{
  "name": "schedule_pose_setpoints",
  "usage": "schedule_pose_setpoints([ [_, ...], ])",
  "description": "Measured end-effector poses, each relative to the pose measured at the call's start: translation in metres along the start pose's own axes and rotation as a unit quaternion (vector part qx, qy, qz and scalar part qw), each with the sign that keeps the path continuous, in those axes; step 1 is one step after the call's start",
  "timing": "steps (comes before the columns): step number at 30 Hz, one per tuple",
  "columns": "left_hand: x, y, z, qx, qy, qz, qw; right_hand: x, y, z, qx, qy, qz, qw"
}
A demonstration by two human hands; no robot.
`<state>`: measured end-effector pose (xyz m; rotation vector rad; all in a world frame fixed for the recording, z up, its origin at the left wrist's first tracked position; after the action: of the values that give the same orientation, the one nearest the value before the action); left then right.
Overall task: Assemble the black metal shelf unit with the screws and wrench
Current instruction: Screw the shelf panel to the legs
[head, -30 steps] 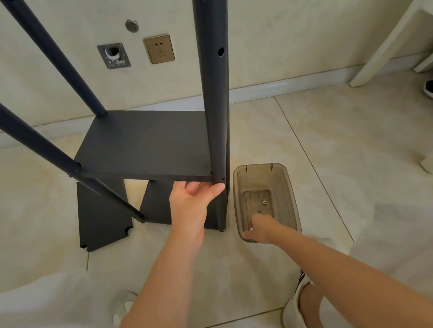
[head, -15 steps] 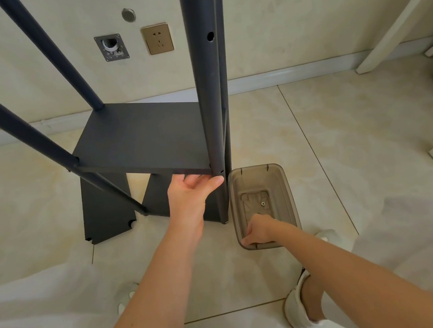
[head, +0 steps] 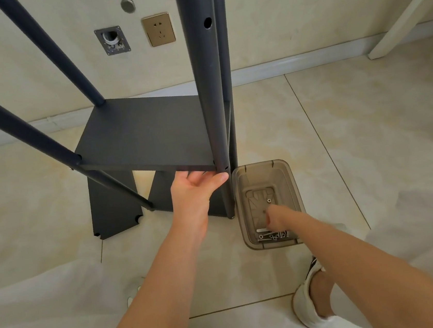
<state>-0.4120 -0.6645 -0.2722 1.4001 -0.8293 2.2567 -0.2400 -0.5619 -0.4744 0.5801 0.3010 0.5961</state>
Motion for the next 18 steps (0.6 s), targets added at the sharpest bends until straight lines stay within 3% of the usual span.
schedule_pose_setpoints([
  [10,0.002,-0.003,0.002,-0.02,0.005,0.007,1.0,-0.029,-0.03,-0.026,-0.041,0.071,0.028,0.996],
  [13,0.003,-0.003,0.003,-0.015,0.006,0.001,1.0,-0.031,-0.043,-0.031,-0.082,0.066,0.038,0.994],
  [18,0.005,-0.005,0.004,-0.019,0.003,0.003,1.0,-0.031,-0.05,-0.037,-0.085,0.058,0.063,0.993],
])
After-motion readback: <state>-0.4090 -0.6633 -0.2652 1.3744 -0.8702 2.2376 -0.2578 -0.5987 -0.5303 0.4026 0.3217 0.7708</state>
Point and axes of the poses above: each hand's wrist, its own z-axis away from the middle knuckle, its own y-axis out of the back of the hand, x = y × z, the point moved 10 cm from there along -z, towards the middle knuckle, and after that the axes turned 11 degrees about z, right-handed, at the moved point
